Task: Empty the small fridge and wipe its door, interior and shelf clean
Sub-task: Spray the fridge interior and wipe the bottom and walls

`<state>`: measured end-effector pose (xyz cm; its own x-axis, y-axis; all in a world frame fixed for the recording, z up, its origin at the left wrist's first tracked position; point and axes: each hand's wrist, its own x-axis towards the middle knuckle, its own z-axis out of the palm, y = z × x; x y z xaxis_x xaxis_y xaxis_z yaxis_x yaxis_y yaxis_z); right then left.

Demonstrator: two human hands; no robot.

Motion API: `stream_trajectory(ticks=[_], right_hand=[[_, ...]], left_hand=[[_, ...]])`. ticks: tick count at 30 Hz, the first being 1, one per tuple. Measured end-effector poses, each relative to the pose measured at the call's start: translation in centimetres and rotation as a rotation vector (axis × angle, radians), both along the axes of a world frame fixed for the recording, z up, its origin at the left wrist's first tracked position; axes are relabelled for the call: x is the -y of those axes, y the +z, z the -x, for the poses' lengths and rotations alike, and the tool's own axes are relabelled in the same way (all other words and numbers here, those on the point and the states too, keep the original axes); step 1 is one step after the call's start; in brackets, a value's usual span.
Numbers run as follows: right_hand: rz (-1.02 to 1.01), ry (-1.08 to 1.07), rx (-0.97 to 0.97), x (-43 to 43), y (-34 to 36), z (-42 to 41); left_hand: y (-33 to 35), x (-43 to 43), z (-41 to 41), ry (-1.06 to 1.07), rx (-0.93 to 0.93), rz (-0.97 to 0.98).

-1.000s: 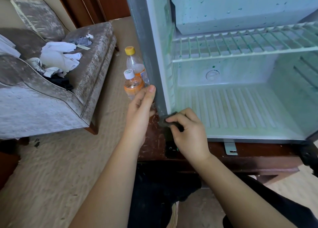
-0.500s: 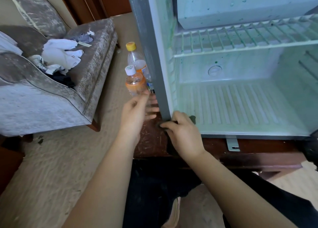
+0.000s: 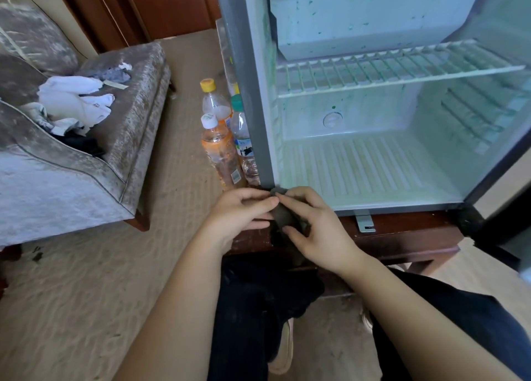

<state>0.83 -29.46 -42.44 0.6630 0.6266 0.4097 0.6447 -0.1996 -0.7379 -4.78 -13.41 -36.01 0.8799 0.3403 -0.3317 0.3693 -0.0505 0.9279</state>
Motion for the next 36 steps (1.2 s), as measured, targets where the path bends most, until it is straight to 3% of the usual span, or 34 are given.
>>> stream_trajectory(ticks=[6, 11, 16, 20, 24, 27, 31, 36], right_hand=[[0.030, -0.063, -0.052, -1.3, -0.5, 0.6], [0.227, -0.203, 0.020, -3.5, -0.8, 0.9], [0.152, -0.334, -0.072, -3.8, -0.5, -0.2], [-0.095, -0.420, 0.178, -4.3, -0.5, -1.0], [0.009, -0.299, 0.391, -5.6, -3.4, -1.4], [0.176, -0.253, 0.373, -6.1, -5.9, -0.9], [0.181, -0.252, 0.357, -4.5, -5.9, -1.5], [0.167, -0.522, 0.221, 2.0, -4.2, -4.5]], left_hand=[[-0.1, -0.7, 0.6, 0.044, 0.080, -0.047], [-0.2, -2.1, 0.3, 0.187, 0.039, -0.043], [-1.4, -3.2, -0.3, 0.245, 0.018, -0.350], [-1.9, -3.4, -0.8, 0.240, 0.016, -0.355], [-1.8, -3.0, -1.0, 0.339, 0.102, -0.444], [-1.4, -2.0, -0.6, 0.272, 0.149, -0.467], [-1.3, -1.2, -0.6, 0.182, 0.190, -0.420], [-1.0, -0.2, -1.6, 0.168, 0.223, -0.330]])
